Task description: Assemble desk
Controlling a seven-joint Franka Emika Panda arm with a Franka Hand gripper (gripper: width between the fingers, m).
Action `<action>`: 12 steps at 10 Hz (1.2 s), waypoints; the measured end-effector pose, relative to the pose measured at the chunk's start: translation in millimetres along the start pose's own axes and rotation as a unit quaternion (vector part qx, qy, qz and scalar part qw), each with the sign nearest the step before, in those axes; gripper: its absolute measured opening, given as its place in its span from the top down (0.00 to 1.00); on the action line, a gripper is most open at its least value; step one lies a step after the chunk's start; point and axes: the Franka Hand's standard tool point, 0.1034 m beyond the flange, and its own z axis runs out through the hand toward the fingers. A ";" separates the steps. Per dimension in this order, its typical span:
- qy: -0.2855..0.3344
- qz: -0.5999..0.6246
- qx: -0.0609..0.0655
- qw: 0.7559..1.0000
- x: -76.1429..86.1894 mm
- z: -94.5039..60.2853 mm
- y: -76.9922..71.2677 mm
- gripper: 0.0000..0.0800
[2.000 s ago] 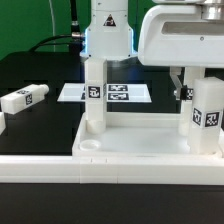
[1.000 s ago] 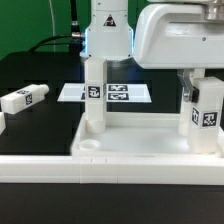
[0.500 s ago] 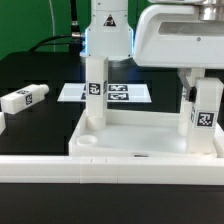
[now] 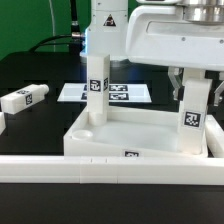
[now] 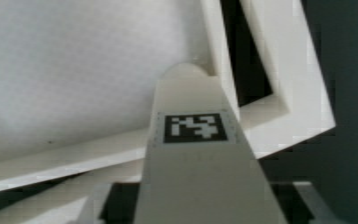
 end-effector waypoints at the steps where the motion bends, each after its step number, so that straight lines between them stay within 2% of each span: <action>1: 0.000 0.033 -0.005 0.999 1.7 -0.1 4.2 0.63; 3: 0.004 0.098 -0.020 0.995 6.8 -1.3 15.1 0.63; 4: 0.004 0.092 -0.021 0.996 7.0 -0.8 16.1 0.57; 5: 0.003 0.092 -0.021 0.996 6.6 -0.8 15.6 0.57; 7: 0.004 0.092 -0.020 0.996 6.9 -1.8 15.3 0.23; 8: 0.001 0.075 -0.016 0.997 3.8 -8.7 19.2 0.23; 10: -0.008 0.042 -0.009 0.999 -6.6 -32.2 47.5 0.20; 11: -0.010 0.033 -0.010 0.999 -5.7 -38.5 65.4 0.19; 12: -0.011 0.036 -0.011 0.999 -4.8 -39.3 73.3 0.19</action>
Offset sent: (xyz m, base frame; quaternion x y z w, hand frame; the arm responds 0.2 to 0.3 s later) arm 0.0000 0.0000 0.0000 0.0000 0.0000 0.0000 1.0000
